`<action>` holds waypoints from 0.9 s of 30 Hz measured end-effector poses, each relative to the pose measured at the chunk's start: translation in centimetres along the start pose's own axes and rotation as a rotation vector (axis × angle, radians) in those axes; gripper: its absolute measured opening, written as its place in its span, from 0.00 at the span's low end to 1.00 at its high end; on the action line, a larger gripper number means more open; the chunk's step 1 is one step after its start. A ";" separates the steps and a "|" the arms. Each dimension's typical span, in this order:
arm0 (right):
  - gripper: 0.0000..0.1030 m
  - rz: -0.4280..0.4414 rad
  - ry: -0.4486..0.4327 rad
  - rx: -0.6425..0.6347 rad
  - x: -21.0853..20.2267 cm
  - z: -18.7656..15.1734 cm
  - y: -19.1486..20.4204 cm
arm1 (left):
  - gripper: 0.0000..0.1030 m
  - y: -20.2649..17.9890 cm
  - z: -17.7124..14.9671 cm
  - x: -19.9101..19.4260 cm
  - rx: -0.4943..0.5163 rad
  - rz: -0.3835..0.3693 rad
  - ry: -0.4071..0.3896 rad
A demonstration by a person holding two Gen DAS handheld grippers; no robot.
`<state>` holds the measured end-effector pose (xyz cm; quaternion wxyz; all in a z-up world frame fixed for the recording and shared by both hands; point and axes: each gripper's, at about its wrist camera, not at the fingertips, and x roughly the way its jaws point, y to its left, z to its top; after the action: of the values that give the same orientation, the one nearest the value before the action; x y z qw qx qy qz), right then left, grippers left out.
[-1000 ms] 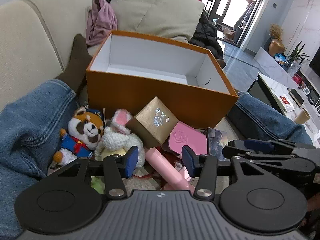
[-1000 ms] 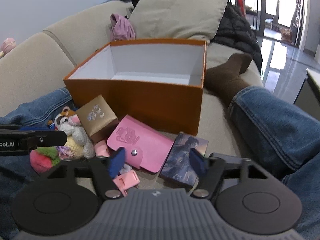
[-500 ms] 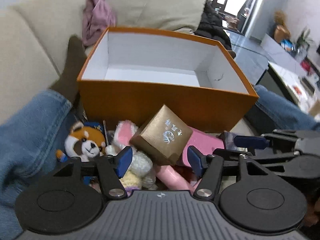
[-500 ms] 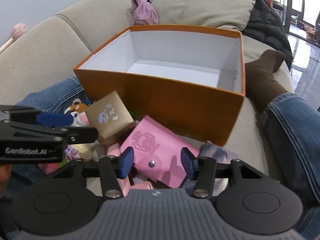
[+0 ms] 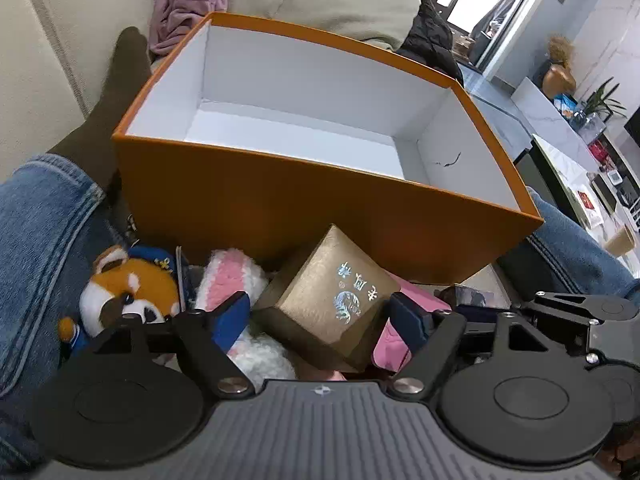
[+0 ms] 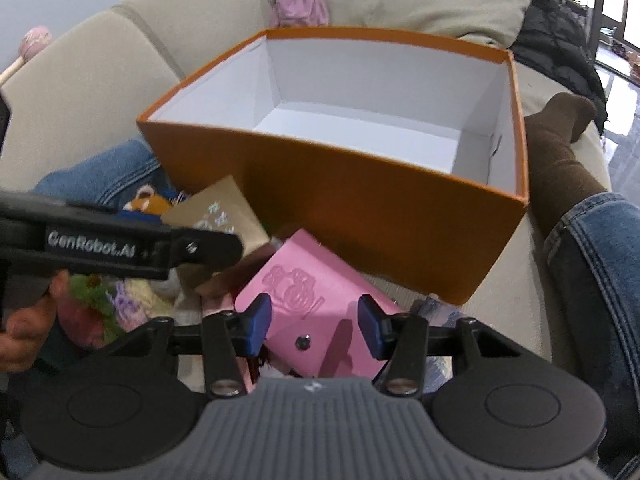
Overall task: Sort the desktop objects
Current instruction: 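Move both grippers toward the pile of items beside the orange shoebox, then grasp the pink wallet with the left gripper while the right grasps the picture-card box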
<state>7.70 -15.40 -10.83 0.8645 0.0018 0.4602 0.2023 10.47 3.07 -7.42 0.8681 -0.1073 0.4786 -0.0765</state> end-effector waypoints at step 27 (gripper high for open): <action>0.40 -0.062 -0.012 -0.265 2.2 -0.2 3.2 | 0.81 3.7 0.0 -1.2 -0.210 -0.250 0.048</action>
<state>7.55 -11.67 -12.10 0.8657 -0.1252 0.4242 0.2344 9.93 6.91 -7.35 0.8242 -0.2544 0.4873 -0.1360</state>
